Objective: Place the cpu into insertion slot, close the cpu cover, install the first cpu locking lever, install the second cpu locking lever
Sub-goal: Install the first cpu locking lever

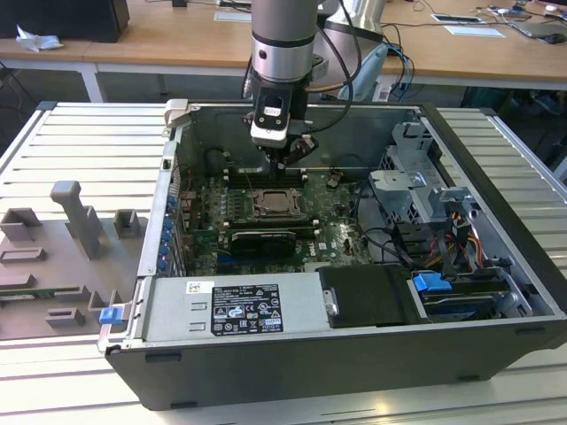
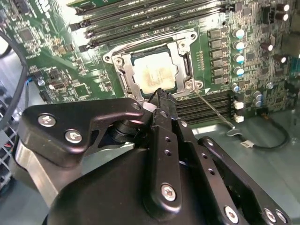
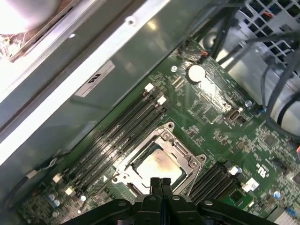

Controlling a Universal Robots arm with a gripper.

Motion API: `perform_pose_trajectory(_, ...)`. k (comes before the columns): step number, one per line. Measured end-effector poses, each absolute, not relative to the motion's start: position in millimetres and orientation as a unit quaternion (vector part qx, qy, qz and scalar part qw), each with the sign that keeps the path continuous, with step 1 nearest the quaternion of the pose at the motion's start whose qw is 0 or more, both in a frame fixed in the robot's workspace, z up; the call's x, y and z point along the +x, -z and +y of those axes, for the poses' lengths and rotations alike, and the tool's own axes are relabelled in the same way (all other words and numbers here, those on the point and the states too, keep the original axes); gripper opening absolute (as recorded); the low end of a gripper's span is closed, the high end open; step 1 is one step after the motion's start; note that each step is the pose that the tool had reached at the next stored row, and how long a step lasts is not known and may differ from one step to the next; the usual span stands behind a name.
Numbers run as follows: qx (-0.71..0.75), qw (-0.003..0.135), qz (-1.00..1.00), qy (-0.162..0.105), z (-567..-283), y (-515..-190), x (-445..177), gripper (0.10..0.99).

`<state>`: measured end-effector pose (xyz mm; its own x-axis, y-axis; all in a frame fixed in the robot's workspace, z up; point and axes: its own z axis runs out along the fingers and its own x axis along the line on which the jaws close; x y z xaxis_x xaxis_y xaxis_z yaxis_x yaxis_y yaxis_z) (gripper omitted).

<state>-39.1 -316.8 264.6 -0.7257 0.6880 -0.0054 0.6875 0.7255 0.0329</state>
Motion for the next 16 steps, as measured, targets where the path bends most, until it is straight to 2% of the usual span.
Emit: perform_pose_trajectory(16,0.272,0.007,0.962,-0.015,-316.8,-264.6,-39.1,0.106)
